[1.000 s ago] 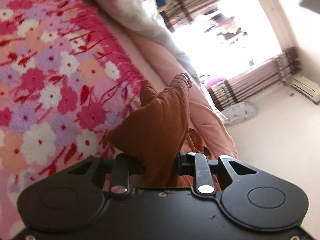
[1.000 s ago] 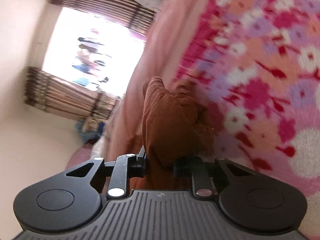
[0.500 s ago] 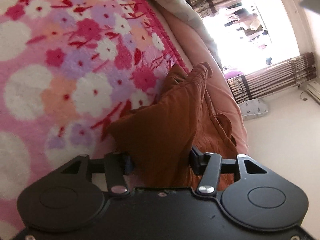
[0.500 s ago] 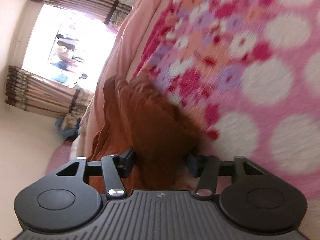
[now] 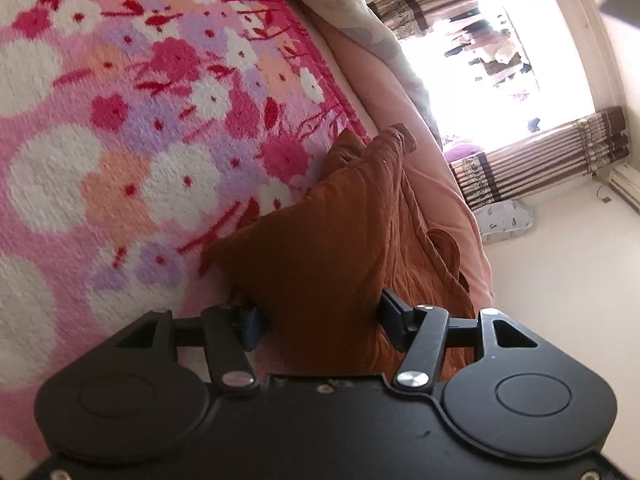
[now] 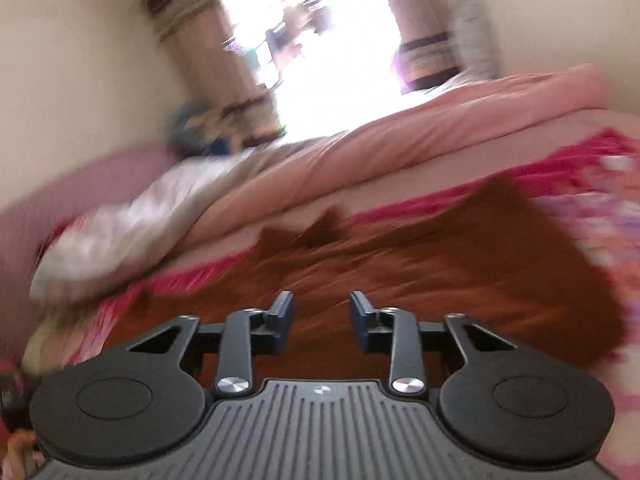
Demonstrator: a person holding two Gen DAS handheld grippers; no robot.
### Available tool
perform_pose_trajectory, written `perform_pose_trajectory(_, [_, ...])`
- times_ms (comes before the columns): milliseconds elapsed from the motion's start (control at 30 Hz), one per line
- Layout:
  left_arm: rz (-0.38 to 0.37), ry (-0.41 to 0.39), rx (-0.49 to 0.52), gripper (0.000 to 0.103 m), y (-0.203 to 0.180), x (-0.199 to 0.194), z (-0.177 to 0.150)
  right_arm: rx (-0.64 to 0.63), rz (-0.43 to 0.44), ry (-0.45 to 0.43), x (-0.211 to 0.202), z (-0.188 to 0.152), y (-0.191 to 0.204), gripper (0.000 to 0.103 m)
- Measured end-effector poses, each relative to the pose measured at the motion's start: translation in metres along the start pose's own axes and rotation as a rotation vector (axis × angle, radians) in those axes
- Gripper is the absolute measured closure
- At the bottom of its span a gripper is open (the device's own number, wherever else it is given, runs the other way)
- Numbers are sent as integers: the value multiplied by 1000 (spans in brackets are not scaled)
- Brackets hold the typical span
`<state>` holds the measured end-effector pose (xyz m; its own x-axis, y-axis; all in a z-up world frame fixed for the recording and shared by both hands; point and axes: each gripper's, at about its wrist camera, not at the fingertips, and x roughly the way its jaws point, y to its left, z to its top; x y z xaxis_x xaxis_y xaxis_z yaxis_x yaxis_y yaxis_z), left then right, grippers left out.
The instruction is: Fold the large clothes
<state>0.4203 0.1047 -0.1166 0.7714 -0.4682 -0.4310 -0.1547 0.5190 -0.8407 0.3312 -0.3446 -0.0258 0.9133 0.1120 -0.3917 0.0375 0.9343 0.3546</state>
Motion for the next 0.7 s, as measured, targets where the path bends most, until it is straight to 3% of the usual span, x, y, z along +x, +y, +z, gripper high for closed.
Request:
perform_pose_trajectory(100, [-14,-11,-19,43,3,2,1,-53,5,20,30,-7,26,72])
perform_pose_trajectory(400, [0,-32,15,40,-7,20,7,-131,-115,58,75,-28,52,72])
perform_pose_trajectory(700, [30,-85,38,38,-17,36,9,-160,-139,67,78,-47,54,72])
